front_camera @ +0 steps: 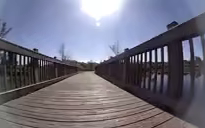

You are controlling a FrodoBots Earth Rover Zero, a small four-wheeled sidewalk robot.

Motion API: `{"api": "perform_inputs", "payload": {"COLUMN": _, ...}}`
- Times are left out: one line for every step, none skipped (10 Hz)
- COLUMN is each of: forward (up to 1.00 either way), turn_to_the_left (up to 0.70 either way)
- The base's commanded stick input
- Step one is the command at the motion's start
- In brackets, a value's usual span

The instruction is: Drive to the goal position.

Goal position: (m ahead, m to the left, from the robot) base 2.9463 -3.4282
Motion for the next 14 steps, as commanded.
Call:
{"api": "perform_inputs", "payload": {"forward": 0.0, "turn_to_the_left": 0.29}}
{"api": "perform_inputs", "payload": {"forward": 0.0, "turn_to_the_left": 0.0}}
{"api": "perform_inputs", "payload": {"forward": 0.0, "turn_to_the_left": 0.0}}
{"api": "perform_inputs", "payload": {"forward": 0.0, "turn_to_the_left": 0.0}}
{"api": "perform_inputs", "payload": {"forward": 0.0, "turn_to_the_left": 0.0}}
{"api": "perform_inputs", "payload": {"forward": 0.0, "turn_to_the_left": 0.0}}
{"api": "perform_inputs", "payload": {"forward": 0.0, "turn_to_the_left": 0.0}}
{"api": "perform_inputs", "payload": {"forward": 0.0, "turn_to_the_left": 0.0}}
{"api": "perform_inputs", "payload": {"forward": 0.0, "turn_to_the_left": 0.0}}
{"api": "perform_inputs", "payload": {"forward": 0.0, "turn_to_the_left": 0.0}}
{"api": "perform_inputs", "payload": {"forward": 0.32, "turn_to_the_left": 0.0}}
{"api": "perform_inputs", "payload": {"forward": 0.7, "turn_to_the_left": 0.0}}
{"api": "perform_inputs", "payload": {"forward": 0.7, "turn_to_the_left": 0.0}}
{"api": "perform_inputs", "payload": {"forward": 0.7, "turn_to_the_left": 0.0}}
